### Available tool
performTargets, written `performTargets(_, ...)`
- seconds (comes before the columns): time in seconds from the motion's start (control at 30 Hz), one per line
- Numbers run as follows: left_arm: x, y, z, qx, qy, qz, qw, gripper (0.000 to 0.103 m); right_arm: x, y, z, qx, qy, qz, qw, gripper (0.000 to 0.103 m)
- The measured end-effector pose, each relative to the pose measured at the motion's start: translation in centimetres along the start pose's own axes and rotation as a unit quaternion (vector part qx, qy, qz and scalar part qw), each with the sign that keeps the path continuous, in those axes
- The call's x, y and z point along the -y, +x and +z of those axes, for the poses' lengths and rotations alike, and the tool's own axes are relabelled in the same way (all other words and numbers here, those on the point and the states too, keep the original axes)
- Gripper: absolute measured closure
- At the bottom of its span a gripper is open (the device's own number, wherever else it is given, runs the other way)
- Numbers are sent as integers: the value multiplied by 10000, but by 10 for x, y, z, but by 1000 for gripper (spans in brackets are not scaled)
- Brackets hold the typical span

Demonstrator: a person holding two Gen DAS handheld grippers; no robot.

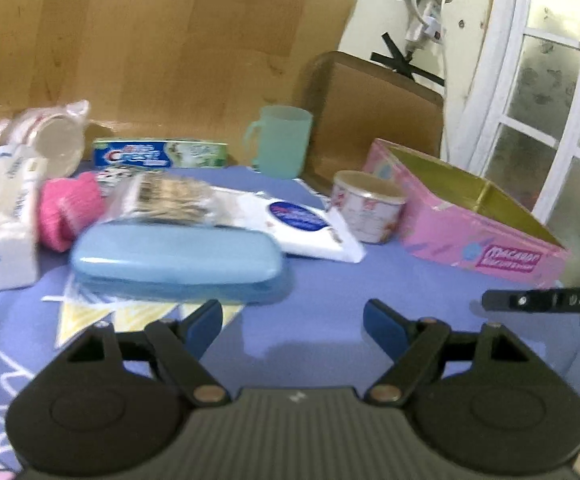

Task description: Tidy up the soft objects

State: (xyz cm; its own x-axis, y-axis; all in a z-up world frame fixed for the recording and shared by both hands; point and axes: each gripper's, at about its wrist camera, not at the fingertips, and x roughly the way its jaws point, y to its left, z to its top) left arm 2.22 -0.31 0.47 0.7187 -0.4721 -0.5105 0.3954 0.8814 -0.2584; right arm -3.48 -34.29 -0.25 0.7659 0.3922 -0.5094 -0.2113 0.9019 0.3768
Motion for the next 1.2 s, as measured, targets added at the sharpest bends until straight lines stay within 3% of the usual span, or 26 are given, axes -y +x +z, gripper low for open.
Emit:
performTargets(0.13, 7, 4, 6, -48, -231, -26, 9997, 23, 1, 30, 25, 128, 584, 406, 9974, 93)
performTargets(0.2, 8, 0, 5, -65, -268, -30, 9996, 23, -8, 55, 38, 140, 578, 469, 9971, 90)
performTargets(0.37, 5, -13, 4, -90, -354, 88, 9993, 22, -28, 123, 54, -247, 601, 415, 9970, 89)
performTargets(0.4, 4, -16, 4, -82, -358, 105, 9993, 22, -29, 128, 53, -273, 569, 383, 9973, 91)
performTargets(0.43, 3, -18, 4, -74, -355, 116, 9993, 22, -31, 135, 53, -285, 506, 329, 9978, 100)
performTargets(0.47, 2, -19, 4, -68, -352, 121, 9993, 22, -29, 134, 51, -364, 524, 327, 9974, 101)
performTargets(0.53, 1, -21, 5, -48, -362, 108, 9993, 21, -21, 126, 45, -429, 765, 484, 9950, 101)
performTargets(0.73, 3, -11, 4, -204, -546, -153, 9982, 21, -8, 55, 7, -410, 548, 664, 9954, 101)
performTargets(0.9, 23, 3, 4, -466, -391, -569, 9965, 21, 3, -12, -30, -198, 102, 396, 9990, 100)
performTargets(0.97, 34, 13, 3, -723, -347, -721, 9942, 21, 2, -31, -41, -8, -201, 261, 9995, 88)
performTargets(1.0, 40, 18, 2, -843, -340, -800, 9926, 22, 1, -38, -44, 52, -318, 269, 9991, 63)
performTargets(1.03, 44, 21, 1, -933, -340, -870, 9913, 22, -1, -43, -47, 84, -457, 349, 9983, 31)
performTargets(1.07, 49, 25, 0, -1045, -349, -921, 9896, 22, -4, -42, -46, 185, -584, 366, 9975, 23)
performTargets(1.2, 62, 28, -5, -1203, -322, -891, 9882, 24, -31, -20, -46, 209, -1574, 59, 9873, 23)
